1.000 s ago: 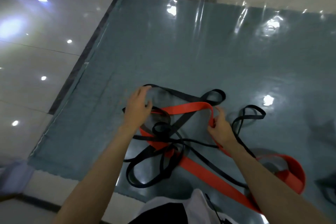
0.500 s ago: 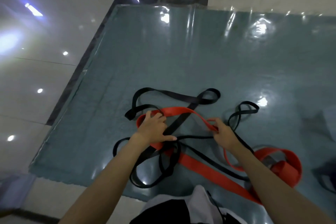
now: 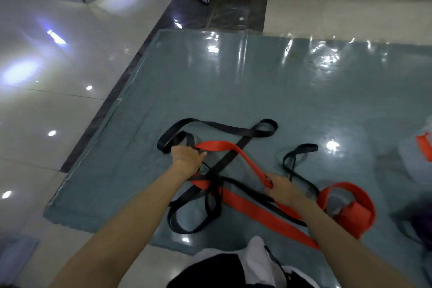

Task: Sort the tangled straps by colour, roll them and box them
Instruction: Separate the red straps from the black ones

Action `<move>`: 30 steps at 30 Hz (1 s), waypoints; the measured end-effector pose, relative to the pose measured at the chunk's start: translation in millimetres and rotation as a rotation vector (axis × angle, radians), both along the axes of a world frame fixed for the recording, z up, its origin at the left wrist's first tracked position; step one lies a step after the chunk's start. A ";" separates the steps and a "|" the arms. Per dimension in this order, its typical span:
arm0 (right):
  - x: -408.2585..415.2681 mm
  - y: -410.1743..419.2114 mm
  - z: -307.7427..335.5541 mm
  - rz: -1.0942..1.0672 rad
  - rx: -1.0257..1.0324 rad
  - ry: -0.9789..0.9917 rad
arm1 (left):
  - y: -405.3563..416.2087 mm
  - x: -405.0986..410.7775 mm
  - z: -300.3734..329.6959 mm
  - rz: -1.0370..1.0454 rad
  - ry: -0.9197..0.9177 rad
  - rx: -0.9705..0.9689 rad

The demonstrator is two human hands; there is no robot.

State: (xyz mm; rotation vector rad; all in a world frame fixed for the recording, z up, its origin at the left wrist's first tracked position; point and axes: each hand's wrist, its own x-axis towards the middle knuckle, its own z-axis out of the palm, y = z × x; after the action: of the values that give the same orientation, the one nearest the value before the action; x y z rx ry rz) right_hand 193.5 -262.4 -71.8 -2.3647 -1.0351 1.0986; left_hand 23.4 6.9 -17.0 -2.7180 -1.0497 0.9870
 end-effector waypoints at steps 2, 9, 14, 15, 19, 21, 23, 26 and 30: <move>-2.4 -5.5 -0.2 -0.002 0.005 -0.014 | 3.8 -1.4 2.1 -0.018 0.033 0.065; -8.9 -17.9 -4.5 0.011 -0.017 -0.016 | 17.2 -16.0 3.9 -0.294 0.112 0.157; -8.8 -22.7 -8.7 -0.027 0.000 -0.015 | 21.7 -26.4 9.3 -0.119 0.212 0.235; -8.8 -23.3 -11.0 -0.037 0.001 -0.016 | 22.8 -30.5 9.2 -0.085 0.242 0.251; -8.8 -24.2 -18.0 -0.060 0.008 -0.018 | 31.5 -53.3 1.0 -0.095 0.274 0.314; -7.2 -23.1 -18.9 -0.054 0.027 -0.014 | 38.9 -63.7 -6.7 -0.100 0.091 0.227; -5.5 -22.4 -19.3 -0.043 0.043 -0.008 | 41.8 -66.9 -13.2 -0.005 -0.146 0.016; -3.2 -22.3 -23.2 -0.041 0.034 -0.001 | 34.8 -63.0 -19.7 0.270 -0.497 -0.179; -2.2 -22.1 -26.6 -0.029 0.050 0.005 | 25.8 -57.9 -30.5 0.717 -0.730 -0.409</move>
State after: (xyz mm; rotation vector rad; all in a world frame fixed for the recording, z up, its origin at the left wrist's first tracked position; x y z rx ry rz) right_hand 191.3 -284.5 -98.3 -2.3287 -1.0116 1.0557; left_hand -34.4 32.7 -47.4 -3.1673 -2.2712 0.1872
